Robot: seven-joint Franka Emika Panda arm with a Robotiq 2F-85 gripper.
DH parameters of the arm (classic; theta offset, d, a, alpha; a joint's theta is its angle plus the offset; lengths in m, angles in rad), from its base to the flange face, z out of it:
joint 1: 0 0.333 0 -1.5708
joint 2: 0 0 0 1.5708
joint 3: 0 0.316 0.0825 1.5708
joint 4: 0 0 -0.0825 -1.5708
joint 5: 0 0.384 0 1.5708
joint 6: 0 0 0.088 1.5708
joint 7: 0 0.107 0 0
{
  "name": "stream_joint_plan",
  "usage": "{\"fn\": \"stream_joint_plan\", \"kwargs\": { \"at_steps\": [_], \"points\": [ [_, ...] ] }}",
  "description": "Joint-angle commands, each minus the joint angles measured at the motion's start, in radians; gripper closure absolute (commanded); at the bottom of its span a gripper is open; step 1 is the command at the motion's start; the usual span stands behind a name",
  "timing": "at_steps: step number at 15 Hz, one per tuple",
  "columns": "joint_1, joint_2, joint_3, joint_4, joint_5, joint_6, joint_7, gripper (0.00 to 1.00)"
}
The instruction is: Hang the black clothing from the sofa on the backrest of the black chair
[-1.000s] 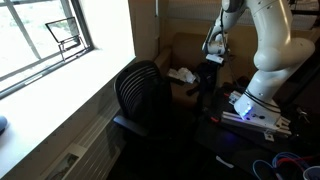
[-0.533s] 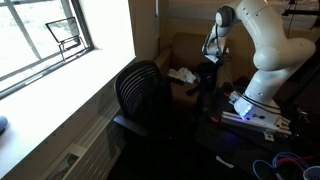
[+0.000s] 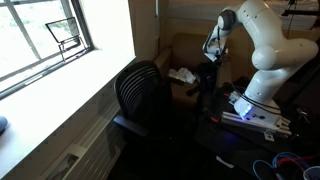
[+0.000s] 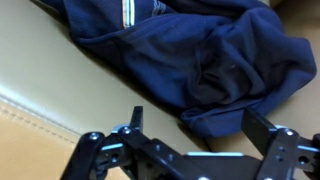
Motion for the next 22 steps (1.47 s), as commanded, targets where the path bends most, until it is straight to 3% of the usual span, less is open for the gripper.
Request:
{"fn": "stream_joint_plan", "kwargs": {
  "at_steps": [1,4,6,9,10,14,16,18,20,21,22],
  "points": [
    [0.090,0.081,-0.037,0.014,0.056,0.127,0.211,0.00],
    [0.096,0.134,-0.033,0.091,-0.008,0.113,0.231,0.00],
    [0.111,0.198,-0.069,0.166,-0.030,0.121,0.255,0.00],
    [0.067,0.279,-0.095,0.298,-0.105,0.089,0.239,0.00],
    [0.101,0.213,-0.080,0.192,-0.087,0.109,0.250,0.00],
    [0.068,0.269,-0.089,0.270,-0.110,0.109,0.249,0.00],
    [-0.010,0.307,0.004,0.362,-0.166,0.149,0.109,0.00],
    [-0.059,0.356,0.063,0.458,-0.207,0.114,0.026,0.00],
    [-0.120,0.416,0.133,0.576,-0.258,0.017,-0.059,0.00],
    [-0.104,0.447,0.103,0.624,-0.277,-0.088,-0.045,0.00],
    [-0.068,0.365,0.093,0.475,-0.241,0.027,-0.010,0.00]
  ]
}}
